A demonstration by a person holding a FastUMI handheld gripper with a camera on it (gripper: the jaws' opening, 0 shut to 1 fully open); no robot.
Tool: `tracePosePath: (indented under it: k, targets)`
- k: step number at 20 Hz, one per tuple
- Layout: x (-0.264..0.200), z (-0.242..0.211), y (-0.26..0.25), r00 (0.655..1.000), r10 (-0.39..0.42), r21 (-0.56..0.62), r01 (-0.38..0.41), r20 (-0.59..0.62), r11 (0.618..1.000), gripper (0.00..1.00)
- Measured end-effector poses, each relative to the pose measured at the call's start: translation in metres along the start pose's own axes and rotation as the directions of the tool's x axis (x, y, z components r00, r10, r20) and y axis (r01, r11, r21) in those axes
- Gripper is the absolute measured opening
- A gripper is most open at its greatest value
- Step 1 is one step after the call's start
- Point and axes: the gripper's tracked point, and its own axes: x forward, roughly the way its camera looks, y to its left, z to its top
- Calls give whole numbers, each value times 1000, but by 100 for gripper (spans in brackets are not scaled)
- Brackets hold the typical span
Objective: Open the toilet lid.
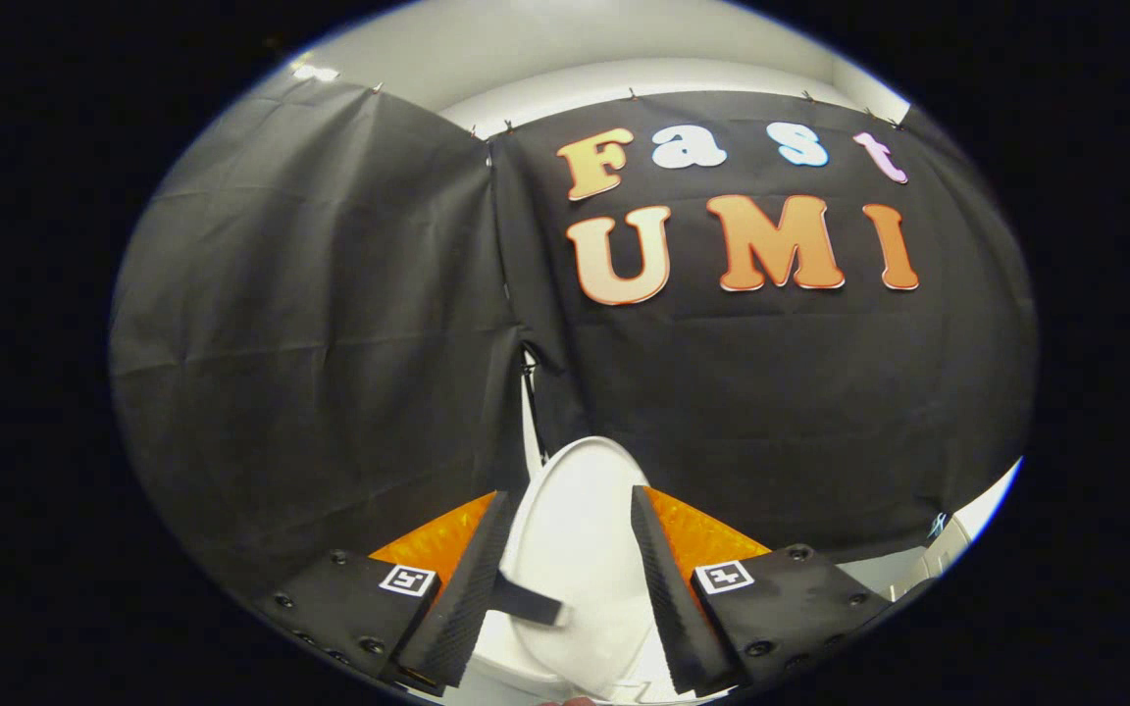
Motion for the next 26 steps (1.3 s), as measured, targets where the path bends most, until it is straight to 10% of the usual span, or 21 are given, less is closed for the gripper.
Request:
tracePosePath:
  k: [13, 26]
  targets:
    - [-137, 22, -351, 934, -344, -93, 352, 93, 931, 89]
    - [-303, -17, -397, 906, -408, -107, 419, 111, 902, 90]
